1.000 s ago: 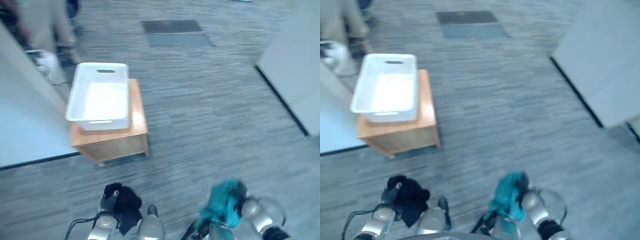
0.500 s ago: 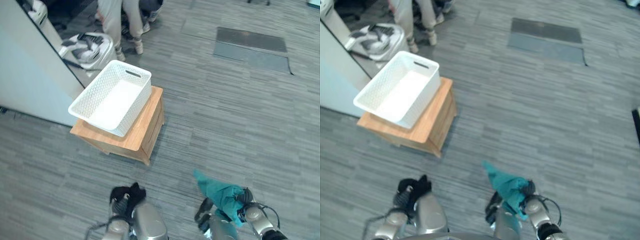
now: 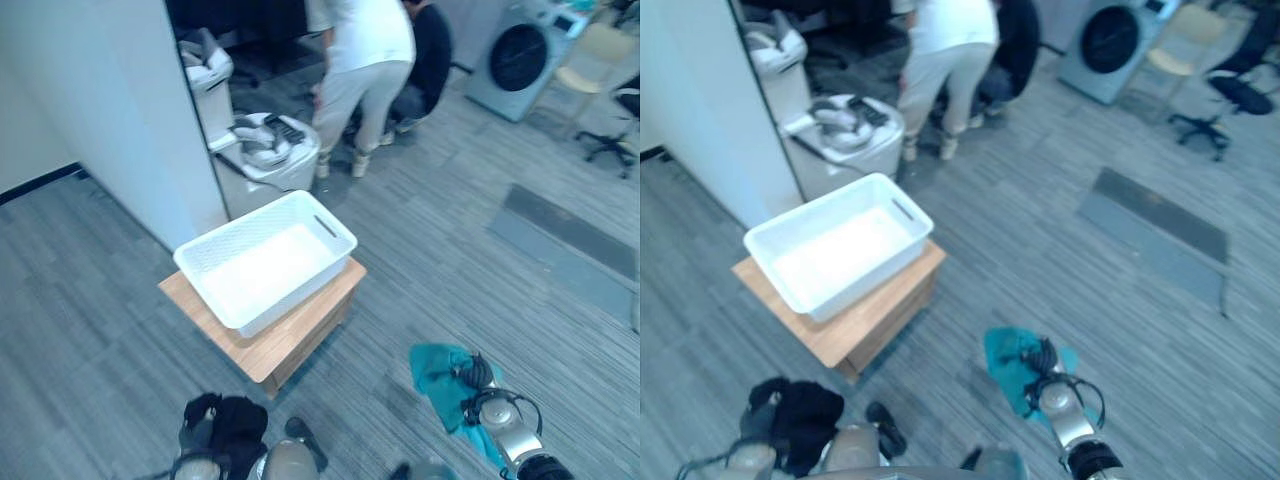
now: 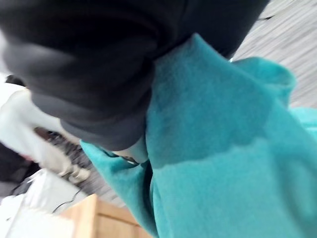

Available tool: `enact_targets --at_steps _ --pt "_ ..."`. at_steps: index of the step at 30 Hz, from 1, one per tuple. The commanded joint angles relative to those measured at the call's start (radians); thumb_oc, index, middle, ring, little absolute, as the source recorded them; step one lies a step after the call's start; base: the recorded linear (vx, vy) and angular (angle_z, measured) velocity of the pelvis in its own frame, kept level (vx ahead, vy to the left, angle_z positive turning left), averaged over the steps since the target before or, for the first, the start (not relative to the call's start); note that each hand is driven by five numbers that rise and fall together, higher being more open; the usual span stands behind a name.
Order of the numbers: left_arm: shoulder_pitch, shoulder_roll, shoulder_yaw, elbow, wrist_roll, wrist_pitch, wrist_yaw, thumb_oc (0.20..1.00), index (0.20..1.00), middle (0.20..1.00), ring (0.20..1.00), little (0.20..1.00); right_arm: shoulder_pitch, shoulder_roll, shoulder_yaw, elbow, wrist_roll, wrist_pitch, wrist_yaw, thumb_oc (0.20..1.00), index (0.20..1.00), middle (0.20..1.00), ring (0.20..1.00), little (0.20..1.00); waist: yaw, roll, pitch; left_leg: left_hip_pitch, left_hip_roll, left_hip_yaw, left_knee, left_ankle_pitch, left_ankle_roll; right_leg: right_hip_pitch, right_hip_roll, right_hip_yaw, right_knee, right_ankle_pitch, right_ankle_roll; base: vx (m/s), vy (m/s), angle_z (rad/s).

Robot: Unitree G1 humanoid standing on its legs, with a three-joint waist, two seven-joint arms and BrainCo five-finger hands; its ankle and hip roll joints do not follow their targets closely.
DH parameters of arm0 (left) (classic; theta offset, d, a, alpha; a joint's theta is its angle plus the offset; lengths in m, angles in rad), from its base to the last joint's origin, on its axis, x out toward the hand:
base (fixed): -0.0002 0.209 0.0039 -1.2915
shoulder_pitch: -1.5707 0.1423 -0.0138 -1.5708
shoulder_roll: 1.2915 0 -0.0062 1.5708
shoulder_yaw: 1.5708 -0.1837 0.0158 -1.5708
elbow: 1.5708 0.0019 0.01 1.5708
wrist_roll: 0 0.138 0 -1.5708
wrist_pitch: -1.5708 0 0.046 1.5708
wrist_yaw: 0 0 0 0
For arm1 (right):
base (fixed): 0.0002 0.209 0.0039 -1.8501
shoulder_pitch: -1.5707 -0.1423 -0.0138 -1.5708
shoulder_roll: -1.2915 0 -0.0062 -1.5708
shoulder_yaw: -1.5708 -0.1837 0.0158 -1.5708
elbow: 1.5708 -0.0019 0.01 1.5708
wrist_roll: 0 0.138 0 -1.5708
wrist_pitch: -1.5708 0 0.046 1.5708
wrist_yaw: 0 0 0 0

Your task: Tidy up the quilt and then pick up the clothes from the bed and put them into the laundry hamper.

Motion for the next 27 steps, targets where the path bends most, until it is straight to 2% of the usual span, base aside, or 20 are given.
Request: enact_targets --at_steps 1,2,3,4,5,7,8,9,13,15,16,17,18,21,27 --pt "-0.017 0.031 -0.019 -0.028 -0.022 -0.06 0.036 0.2 0.2 0.2 0.2 0.2 -0.016 -0.046 -0.056 -0.13 0.015 -0.049 -0.012 0.2 0.2 0.2 0.2 0.2 -0.041 0.016 0.057 0.139 0.029 -0.131 -0.144 -0.09 -0.088 0.119 0.076 0.223 -0.445 0.056 -0.011 0.32 -0.161 1.48" --pt "-0.024 0.03 -0.023 -0.02 -0.02 -0.062 0.036 0.2 0.2 0.2 0.2 0.2 0.001 -0.048 -0.072 -0.16 0.015 -0.049 -0.015 0.2 0.2 0.2 0.2 0.2 -0.069 0.007 0.057 0.144 0.017 -0.189 -0.15 -0.099 -0.09 0.101 0.105 0.372 -0.506 0.06 -0.009 0.47 -0.2 1.82" --pt "-0.034 0.039 -0.028 -0.009 -0.005 -0.059 0.045 0.2 0.2 0.2 0.2 0.2 0.019 -0.068 -0.073 -0.201 0.007 -0.047 -0.015 0.2 0.2 0.2 0.2 0.2 -0.084 -0.003 0.061 0.144 0.003 -0.251 -0.154 -0.111 -0.09 0.096 0.131 0.494 -0.543 0.067 0.003 0.36 -0.3 2.62" --pt "-0.027 0.046 -0.015 -0.013 0.004 -0.07 0.048 0.2 0.2 0.2 0.2 0.2 0.019 -0.074 -0.091 -0.266 0.005 -0.057 -0.019 0.2 0.2 0.2 0.2 0.2 -0.062 -0.022 0.072 0.157 0.012 -0.251 -0.149 -0.073 -0.108 0.1 0.115 0.422 -0.547 0.109 -0.014 0.26 -0.351 2.2" --pt "-0.026 0.044 -0.008 -0.001 0.006 -0.073 0.037 0.2 0.2 0.2 0.2 0.2 0.006 -0.076 -0.09 -0.289 -0.003 -0.062 -0.02 0.2 0.2 0.2 0.2 0.2 -0.049 -0.032 0.068 0.151 0.013 -0.256 -0.144 -0.057 -0.121 0.13 0.111 0.381 -0.576 0.121 -0.016 0.19 -0.436 2.09" --pt "-0.02 0.043 -0.001 0.003 0.018 -0.076 0.035 0.2 0.2 0.2 0.2 0.2 0.002 -0.093 -0.103 -0.333 -0.019 -0.075 -0.014 0.2 0.2 0.2 0.2 0.2 -0.047 -0.033 0.059 0.147 0.022 -0.282 -0.15 -0.046 -0.135 0.152 0.123 0.366 -0.617 0.132 -0.017 0.2 -0.261 0.98" --pt "0.007 0.038 0.011 -0.003 0.032 -0.085 0.018 0.2 0.2 0.2 0.2 0.2 -0.006 -0.146 -0.124 -0.407 -0.045 -0.102 -0.002 0.2 0.2 0.2 0.2 0.2 -0.039 -0.027 0.034 0.149 0.031 -0.305 -0.154 -0.043 -0.155 0.196 0.124 0.312 -0.673 0.147 -0.01 0.29 -0.222 0.82" --pt "0.03 0.031 0.017 0.004 0.034 -0.085 0.013 0.2 0.2 0.2 0.2 0.2 -0.036 -0.175 -0.122 -0.457 -0.06 -0.116 -0.003 0.2 0.2 0.2 0.2 0.2 -0.03 -0.021 0.027 0.149 0.039 -0.317 -0.154 -0.035 -0.169 0.207 0.13 0.298 -0.673 0.151 -0.012 0.33 -0.238 0.7" --pt "0.052 0.011 0.026 0.017 0.033 -0.085 0.002 0.2 0.2 0.2 0.2 0.2 -0.116 -0.234 -0.104 -0.548 -0.087 -0.133 0.01 0.2 0.2 0.2 0.2 0.2 -0.012 -0.006 0.011 0.147 0.049 -0.335 -0.154 -0.021 -0.187 0.221 0.136 0.272 -0.673 0.141 -0.015 0.12 -0.093 0.16" --pt "0.034 0.012 0.004 0.014 0.02 -0.085 0.006 0.2 0.2 0.2 0.2 0.2 -0.237 -0.319 -0.095 -0.608 -0.095 -0.133 -0.007 0.2 0.2 0.2 0.2 0.2 -0.023 -0.017 0.024 0.095 0.063 -0.194 -0.057 -0.026 -0.192 0.228 0.105 0.183 -0.673 0.133 -0.029 -0.08 -0.12 -0.1" --pt "0.033 0.012 0.005 0.014 0.02 -0.085 0.006 0.2 0.2 0.2 0.2 0.2 -0.238 -0.32 -0.095 -0.607 -0.094 -0.133 -0.008 0.2 0.2 0.2 0.2 0.2 -0.025 -0.016 0.023 0.091 0.064 -0.196 -0.052 -0.028 -0.192 0.227 0.105 0.182 -0.673 0.133 -0.03 -0.02 -0.036 1.29" --pt "0.03 0.013 -0.002 0.009 0.013 -0.083 0.005 0.2 0.2 0.2 0.2 0.2 -0.282 -0.336 -0.087 -0.615 -0.098 -0.125 -0.016 0.2 0.2 0.2 0.2 0.2 -0.031 -0.012 0.025 0.077 0.077 -0.143 -0.012 -0.039 -0.202 0.245 0.101 0.154 -0.673 0.115 -0.025 0.04 0.044 1.41" --pt "0.046 0.011 -0.002 0.006 0.018 -0.077 -0.009 0.2 0.2 0.2 0.2 0.2 -0.362 -0.365 -0.057 -0.656 -0.123 -0.114 -0.016 0.2 0.2 0.2 0.2 0.2 -0.044 0.007 0.014 0.113 0.088 -0.044 -0.069 -0.024 -0.197 0.259 0.111 0.115 -0.673 0.114 -0.026 0.11 0.033 1.29" --pt "0.043 0.029 -0.014 0.025 0.027 -0.068 -0.014 0.2 0.2 0.2 0.2 0.2 -0.472 -0.372 -0.034 -0.674 -0.125 -0.107 -0.033 0.2 0.2 0.2 0.2 0.2 -0.023 0.004 -0.004 0.126 0.081 -0.071 -0.131 0.022 -0.203 0.271 0.132 0.093 -0.673 0.106 -0.035 0.09 -0.021 0.33" --pt "0.048 0.023 0.003 0.077 0.016 -0.067 -0.011 0.2 0.2 0.2 0.2 0.2 -0.553 -0.377 -0.008 -0.689 -0.079 -0.119 -0.03 0.2 0.2 0.2 0.2 0.2 0.009 -0.002 -0.006 0.147 0.088 -0.088 -0.154 0.023 -0.208 0.287 0.14 0.068 -0.673 0.102 -0.034 0.06 -0.006 0.21"
